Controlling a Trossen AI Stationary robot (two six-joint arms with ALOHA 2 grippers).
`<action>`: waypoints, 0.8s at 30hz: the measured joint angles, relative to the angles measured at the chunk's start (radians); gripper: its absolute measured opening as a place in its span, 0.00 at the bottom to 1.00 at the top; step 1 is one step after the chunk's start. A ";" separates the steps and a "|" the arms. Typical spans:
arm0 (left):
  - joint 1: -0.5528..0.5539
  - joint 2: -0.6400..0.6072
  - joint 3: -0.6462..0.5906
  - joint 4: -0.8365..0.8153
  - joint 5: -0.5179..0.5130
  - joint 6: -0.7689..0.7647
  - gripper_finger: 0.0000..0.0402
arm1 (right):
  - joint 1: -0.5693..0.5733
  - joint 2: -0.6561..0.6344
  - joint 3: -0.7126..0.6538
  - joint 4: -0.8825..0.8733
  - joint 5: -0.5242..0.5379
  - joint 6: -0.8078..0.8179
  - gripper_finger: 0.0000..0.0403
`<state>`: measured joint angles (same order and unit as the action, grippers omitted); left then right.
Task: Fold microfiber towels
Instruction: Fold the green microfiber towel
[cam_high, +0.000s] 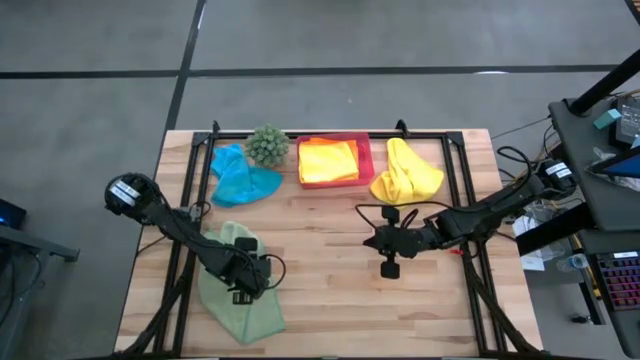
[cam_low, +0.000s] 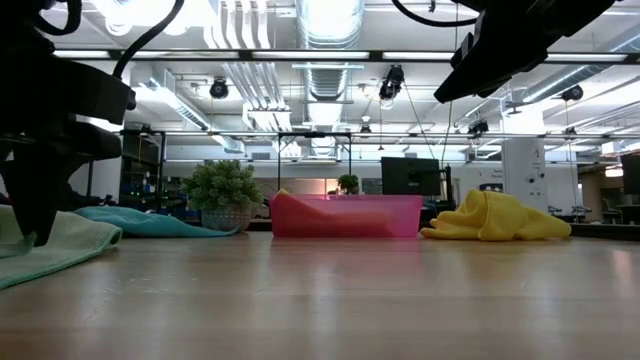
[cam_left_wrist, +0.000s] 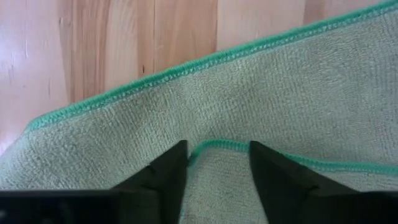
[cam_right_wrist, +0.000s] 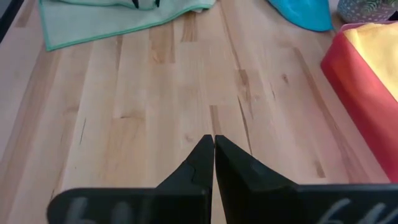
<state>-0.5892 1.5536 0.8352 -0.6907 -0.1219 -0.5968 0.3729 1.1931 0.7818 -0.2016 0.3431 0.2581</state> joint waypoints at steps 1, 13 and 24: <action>0.000 0.000 0.000 0.000 0.000 0.000 0.31 | 0.000 0.000 0.000 0.000 0.000 0.000 0.02; 0.000 -0.037 0.059 -0.007 -0.086 -0.112 0.00 | 0.000 0.000 -0.002 0.011 0.015 -0.017 0.02; 0.001 -0.128 0.244 0.008 -0.675 -0.131 0.00 | 0.000 -0.006 0.029 0.075 0.114 -0.207 0.02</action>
<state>-0.5884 1.4261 1.0792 -0.6824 -0.7973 -0.7273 0.3725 1.1866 0.8111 -0.1269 0.4576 0.0514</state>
